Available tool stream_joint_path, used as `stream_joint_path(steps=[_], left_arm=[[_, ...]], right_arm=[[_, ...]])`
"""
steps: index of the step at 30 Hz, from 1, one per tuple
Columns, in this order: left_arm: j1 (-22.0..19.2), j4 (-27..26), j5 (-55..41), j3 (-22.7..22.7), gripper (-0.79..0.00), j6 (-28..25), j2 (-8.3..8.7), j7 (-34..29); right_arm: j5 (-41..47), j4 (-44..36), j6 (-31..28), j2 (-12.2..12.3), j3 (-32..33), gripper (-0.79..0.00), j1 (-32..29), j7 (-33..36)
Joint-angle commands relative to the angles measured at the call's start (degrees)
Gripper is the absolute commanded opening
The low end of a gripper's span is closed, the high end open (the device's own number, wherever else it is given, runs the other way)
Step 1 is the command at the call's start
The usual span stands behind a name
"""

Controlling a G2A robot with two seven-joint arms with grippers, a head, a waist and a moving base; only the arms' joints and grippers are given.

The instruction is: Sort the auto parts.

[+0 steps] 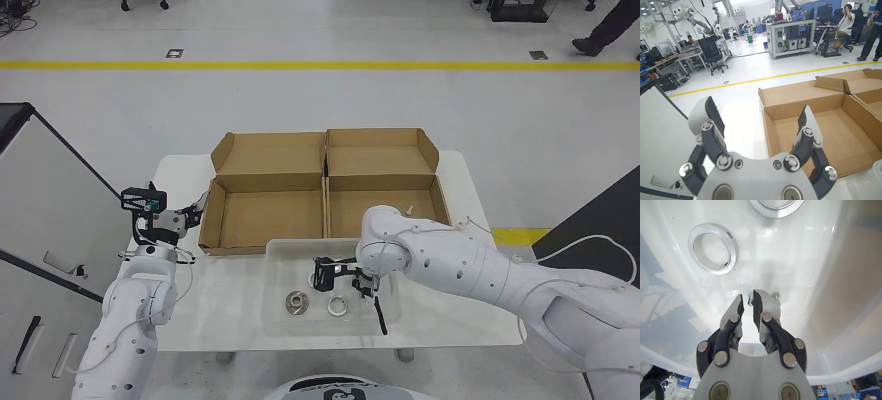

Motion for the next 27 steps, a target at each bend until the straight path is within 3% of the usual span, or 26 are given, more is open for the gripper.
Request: stream_joint_path(steps=[1,8,9,19,27], left_arm=[[0.00,0.00,0.00,0.00,0.000,0.00,0.00,0.00],[0.00,0.00,0.00,0.00,0.000,0.00,0.00,0.00],[0.00,0.00,0.00,0.00,0.000,0.00,0.00,0.00],[0.00,0.00,0.00,0.00,0.000,0.00,0.00,0.00],[0.00,0.00,0.00,0.00,0.000,0.00,0.00,0.00]], right_arm=[[-0.07,0.00,0.02,-0.03,0.07,-0.650,-0.05,0.02],[-0.50,0.00,0.54,-0.05,-0.10,-0.733,0.01,0.53],[-0.66,0.01,0.64,-0.06,-0.13,-0.785,0.00,0.64],[0.25,-3.00,1.79,0.38,0.68,-0.785,0.77,1.79],[5.20,-8.89,0.95,3.05,4.80,-0.785,2.10,0.95]])
